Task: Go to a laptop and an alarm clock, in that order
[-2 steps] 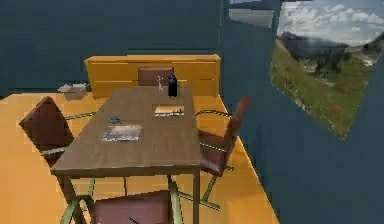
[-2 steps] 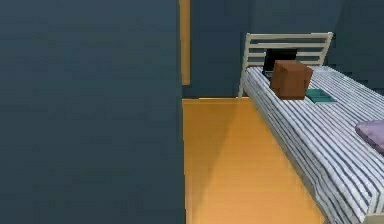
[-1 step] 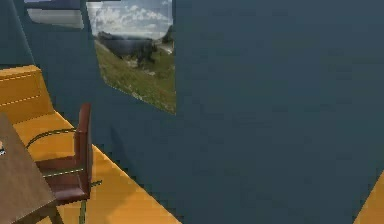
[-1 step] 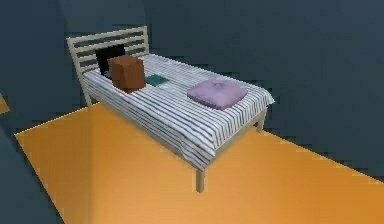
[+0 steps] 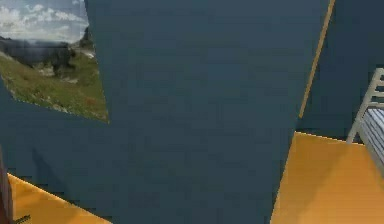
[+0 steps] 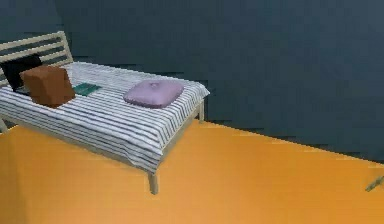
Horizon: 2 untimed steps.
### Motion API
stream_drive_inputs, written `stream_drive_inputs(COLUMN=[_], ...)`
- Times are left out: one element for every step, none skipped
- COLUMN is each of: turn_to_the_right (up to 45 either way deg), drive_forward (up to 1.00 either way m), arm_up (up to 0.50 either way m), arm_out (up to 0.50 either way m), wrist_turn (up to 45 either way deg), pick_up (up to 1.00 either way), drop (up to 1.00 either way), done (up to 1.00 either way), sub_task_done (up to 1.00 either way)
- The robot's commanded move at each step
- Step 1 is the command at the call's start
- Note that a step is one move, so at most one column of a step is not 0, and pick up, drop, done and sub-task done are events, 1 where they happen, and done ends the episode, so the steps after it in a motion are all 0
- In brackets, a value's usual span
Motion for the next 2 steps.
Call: stream_drive_inputs(turn_to_the_right=[0.0,-45.0], drive_forward=[0.30,0.00], arm_up=[0.00,0.00], arm_out=[0.00,0.00], wrist_turn=[0.0,0.0], pick_up=[0.00,0.00], drop=[0.00,0.00], done=[0.00,0.00], sub_task_done=[0.00,0.00])
